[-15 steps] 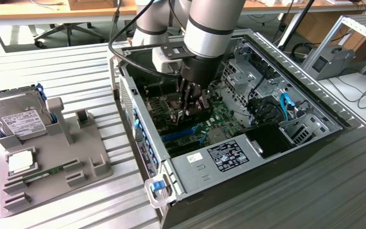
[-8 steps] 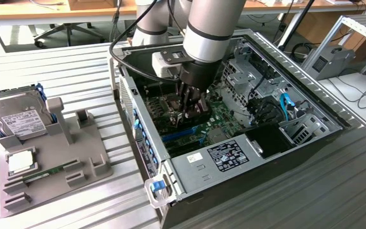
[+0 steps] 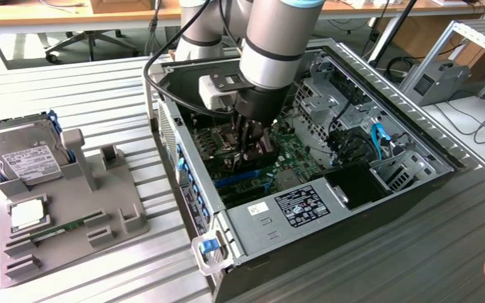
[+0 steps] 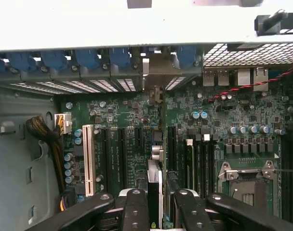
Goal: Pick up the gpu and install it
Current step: 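Insert the gpu into the slot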
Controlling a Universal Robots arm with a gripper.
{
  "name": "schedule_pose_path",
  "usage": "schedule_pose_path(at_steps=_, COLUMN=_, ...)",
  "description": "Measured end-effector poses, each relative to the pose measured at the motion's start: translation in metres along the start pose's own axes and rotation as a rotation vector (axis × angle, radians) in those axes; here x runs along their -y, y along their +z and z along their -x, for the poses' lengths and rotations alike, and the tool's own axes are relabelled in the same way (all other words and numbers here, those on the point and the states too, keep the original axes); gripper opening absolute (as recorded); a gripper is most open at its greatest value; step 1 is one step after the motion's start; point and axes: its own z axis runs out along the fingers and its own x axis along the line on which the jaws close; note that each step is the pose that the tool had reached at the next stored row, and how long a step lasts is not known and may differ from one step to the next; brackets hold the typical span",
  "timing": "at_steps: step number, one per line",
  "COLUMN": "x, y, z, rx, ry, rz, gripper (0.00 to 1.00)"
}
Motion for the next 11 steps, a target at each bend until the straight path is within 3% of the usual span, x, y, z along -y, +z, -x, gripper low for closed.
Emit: schedule_pose_path(at_steps=11, x=-0.0020, y=0.0003, z=-0.0003, rx=0.0000, ry=0.000, rz=0.0001, gripper=0.26)
